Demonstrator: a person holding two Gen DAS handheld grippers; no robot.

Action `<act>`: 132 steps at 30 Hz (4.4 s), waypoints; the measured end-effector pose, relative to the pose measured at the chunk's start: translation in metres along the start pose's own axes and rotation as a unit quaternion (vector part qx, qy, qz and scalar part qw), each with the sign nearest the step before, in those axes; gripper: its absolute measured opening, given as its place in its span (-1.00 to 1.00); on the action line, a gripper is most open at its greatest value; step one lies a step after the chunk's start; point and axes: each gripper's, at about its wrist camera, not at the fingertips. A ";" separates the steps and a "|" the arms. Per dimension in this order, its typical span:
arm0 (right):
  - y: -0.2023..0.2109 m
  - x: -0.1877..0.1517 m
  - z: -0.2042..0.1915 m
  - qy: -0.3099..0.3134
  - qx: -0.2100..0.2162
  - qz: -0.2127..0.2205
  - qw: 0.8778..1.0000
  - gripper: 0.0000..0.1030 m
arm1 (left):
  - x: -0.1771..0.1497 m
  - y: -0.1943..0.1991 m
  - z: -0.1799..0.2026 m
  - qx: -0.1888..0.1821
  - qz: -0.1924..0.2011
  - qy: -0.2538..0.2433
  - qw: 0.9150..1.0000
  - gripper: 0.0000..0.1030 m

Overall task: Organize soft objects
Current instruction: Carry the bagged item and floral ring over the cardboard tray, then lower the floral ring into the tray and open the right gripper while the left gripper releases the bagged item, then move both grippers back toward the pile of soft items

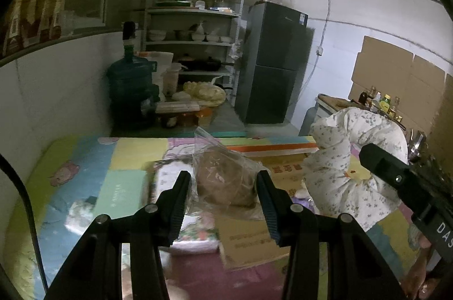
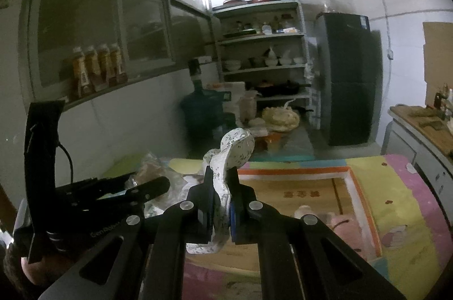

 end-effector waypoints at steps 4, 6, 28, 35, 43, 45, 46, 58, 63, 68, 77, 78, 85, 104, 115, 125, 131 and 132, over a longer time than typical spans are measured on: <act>0.003 0.001 0.018 -0.006 -0.006 0.001 1.000 -0.85 | 0.002 -0.013 0.016 -0.005 -0.005 -0.004 1.000 -0.07; 0.004 0.001 0.028 -0.009 -0.010 0.001 1.000 -0.85 | 0.003 -0.019 0.024 -0.007 -0.007 -0.006 1.000 -0.07; -0.022 -0.001 0.116 -0.041 -0.038 -0.014 0.998 -0.85 | 0.011 -0.097 0.082 -0.007 -0.036 -0.027 0.999 -0.07; -0.042 -0.003 0.135 -0.050 -0.037 -0.029 0.998 -0.85 | 0.013 -0.120 0.090 -0.004 -0.047 -0.028 0.998 -0.07; -0.061 -0.007 0.145 -0.056 -0.036 -0.043 0.997 -0.85 | 0.013 -0.143 0.094 -0.004 -0.061 -0.028 0.998 -0.07; -0.066 -0.008 0.147 -0.057 -0.035 -0.046 0.997 -0.85 | 0.012 -0.148 0.094 -0.005 -0.066 -0.027 0.997 -0.07; -0.067 -0.008 0.148 -0.058 -0.035 -0.047 0.997 -0.85 | 0.012 -0.149 0.093 -0.005 -0.068 -0.027 0.997 -0.07; -0.097 -0.020 0.165 -0.077 -0.041 -0.080 0.993 -0.85 | 0.005 -0.179 0.090 -0.017 -0.104 -0.017 0.994 -0.07; -0.108 -0.027 0.171 -0.087 -0.043 -0.103 0.990 -0.85 | 0.002 -0.189 0.087 -0.031 -0.130 -0.007 0.991 -0.06; -0.112 -0.032 0.177 -0.092 -0.049 -0.116 0.988 -0.74 | 0.001 -0.193 0.080 -0.036 -0.144 0.018 0.989 0.00; -0.109 -0.032 0.177 -0.097 -0.062 -0.110 0.987 0.01 | 0.005 -0.183 0.080 -0.036 -0.132 0.025 0.990 0.44; -0.108 -0.032 0.178 -0.097 -0.064 -0.107 0.987 0.02 | 0.006 -0.179 0.080 -0.035 -0.125 0.024 0.991 0.46; -0.099 -0.030 0.179 -0.103 -0.071 -0.096 0.988 0.21 | 0.011 -0.162 0.080 -0.028 -0.095 0.016 0.995 0.61; -0.046 -0.018 0.154 -0.096 -0.091 -0.050 0.990 0.35 | 0.017 -0.087 0.086 -0.003 0.005 -0.040 0.999 0.71; -0.020 -0.011 0.115 -0.073 -0.081 -0.028 0.994 0.35 | 0.022 -0.035 0.072 0.010 0.043 -0.037 0.998 0.71; 0.001 -0.006 0.064 -0.047 -0.070 -0.009 0.996 0.36 | 0.018 0.007 0.049 0.021 0.067 -0.034 0.997 0.71; 0.008 -0.006 0.037 -0.035 -0.063 -0.005 0.997 0.36 | 0.014 0.028 0.035 0.026 0.077 -0.027 0.996 0.71; 0.009 -0.006 0.032 -0.033 -0.062 -0.005 0.997 0.36 | 0.013 0.032 0.032 0.027 0.078 -0.026 0.996 0.71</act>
Point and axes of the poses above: each gripper's, at about its wrist camera, not at the fingertips, and y roughly against the way its jaws point, z to its right, x to its top
